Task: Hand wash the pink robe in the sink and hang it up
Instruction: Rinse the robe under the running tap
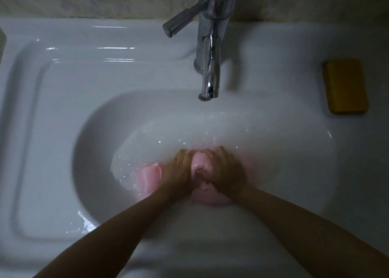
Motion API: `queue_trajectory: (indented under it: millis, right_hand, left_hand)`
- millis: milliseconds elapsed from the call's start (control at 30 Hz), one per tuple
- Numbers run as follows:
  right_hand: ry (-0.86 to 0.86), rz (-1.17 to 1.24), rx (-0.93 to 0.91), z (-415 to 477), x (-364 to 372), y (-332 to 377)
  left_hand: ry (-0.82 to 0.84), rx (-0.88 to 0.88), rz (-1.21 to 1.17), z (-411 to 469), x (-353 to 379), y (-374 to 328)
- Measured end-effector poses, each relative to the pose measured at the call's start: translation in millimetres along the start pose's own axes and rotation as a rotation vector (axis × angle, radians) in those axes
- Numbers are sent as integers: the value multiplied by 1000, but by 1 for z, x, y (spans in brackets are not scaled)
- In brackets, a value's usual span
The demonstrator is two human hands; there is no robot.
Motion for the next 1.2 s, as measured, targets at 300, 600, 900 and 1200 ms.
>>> queue_trajectory:
  millis: [300, 600, 900, 1200]
  right_hand:
    - [-122, -115, 57, 23, 10, 2]
    - [414, 190, 347, 62, -29, -1]
    - [381, 339, 458, 20, -93, -16]
    - [345, -38, 87, -2, -31, 12]
  left_hand:
    - [-73, 74, 222, 25, 5, 6]
    - [345, -226, -141, 49, -29, 5]
    - [398, -87, -145, 11, -95, -6]
    - [268, -69, 178, -20, -17, -11]
Point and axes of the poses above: each hand's wrist, its own z-axis towards the middle knuckle, its own x-axis out of the palm, y = z × x, the point moved 1 cm from there along z, towards the middle knuckle, and after that the axes turned 2 degrees about -y, right-handed, at the moved point
